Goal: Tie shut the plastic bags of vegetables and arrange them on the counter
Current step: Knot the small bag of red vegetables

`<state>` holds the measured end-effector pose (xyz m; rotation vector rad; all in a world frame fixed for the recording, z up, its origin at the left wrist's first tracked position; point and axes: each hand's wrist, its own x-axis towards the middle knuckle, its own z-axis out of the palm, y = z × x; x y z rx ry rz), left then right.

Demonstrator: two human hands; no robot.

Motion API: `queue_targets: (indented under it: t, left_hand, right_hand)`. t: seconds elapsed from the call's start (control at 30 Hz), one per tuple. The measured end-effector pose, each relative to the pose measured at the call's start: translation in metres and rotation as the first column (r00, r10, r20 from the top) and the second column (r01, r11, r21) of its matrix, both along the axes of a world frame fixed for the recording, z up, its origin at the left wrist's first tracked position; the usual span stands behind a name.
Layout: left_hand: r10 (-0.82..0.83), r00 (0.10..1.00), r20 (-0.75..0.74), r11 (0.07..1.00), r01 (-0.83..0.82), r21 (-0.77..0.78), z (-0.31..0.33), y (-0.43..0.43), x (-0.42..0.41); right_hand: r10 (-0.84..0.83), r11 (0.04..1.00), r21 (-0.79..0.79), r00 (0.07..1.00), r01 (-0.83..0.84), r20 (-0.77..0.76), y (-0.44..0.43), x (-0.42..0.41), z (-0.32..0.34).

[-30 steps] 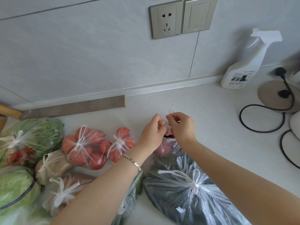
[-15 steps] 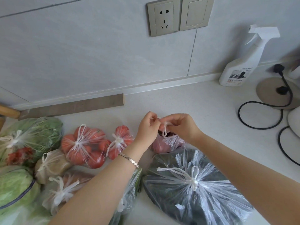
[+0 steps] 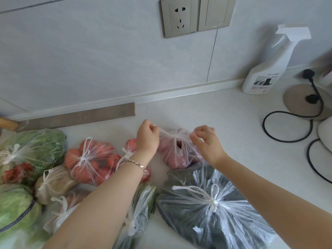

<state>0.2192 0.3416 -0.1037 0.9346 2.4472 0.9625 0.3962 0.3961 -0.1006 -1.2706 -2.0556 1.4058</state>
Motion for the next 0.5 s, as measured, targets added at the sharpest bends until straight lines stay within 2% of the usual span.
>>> queue_targets:
  t: [0.13,0.2,0.23,0.3,0.37,0.43,0.5]
  left_hand:
    - [-0.063,0.991,-0.116,0.921,0.013,-0.389,-0.026,-0.020,-0.039]
    - [-0.052,0.992,-0.112,0.905,-0.001,-0.426,-0.030,-0.024,-0.040]
    - [-0.020,0.994,-0.109,0.920,-0.024,-0.392,-0.030,-0.022,-0.038]
    - [0.081,0.996,-0.034,0.974,-0.087,-0.207,-0.026,-0.013,-0.031]
    - [0.097,0.967,0.235,0.994,-0.105,0.020,-0.019,-0.004,-0.022]
    - [0.016,0.844,0.536,0.985,-0.105,0.136,-0.009,0.001,-0.010]
    - [-0.106,0.747,0.657,0.988,0.004,0.155,-0.003,0.002,0.002]
  right_hand:
    - [0.048,0.999,0.003,0.953,-0.052,0.298,-0.001,0.030,-0.025]
    - [0.024,0.999,-0.028,0.948,-0.016,0.318,-0.001,0.031,-0.029]
    - [-0.006,0.997,-0.071,0.960,0.027,0.279,0.000,0.027,-0.027]
    - [-0.104,0.973,-0.190,0.983,0.133,0.153,0.004,0.020,-0.014]
    - [-0.185,0.941,-0.282,0.982,0.185,0.028,0.012,0.014,0.000]
    - [-0.199,0.932,-0.325,0.977,0.163,-0.082,0.019,0.003,0.010]
    - [-0.192,0.935,-0.330,0.966,0.126,-0.176,0.024,-0.011,0.014]
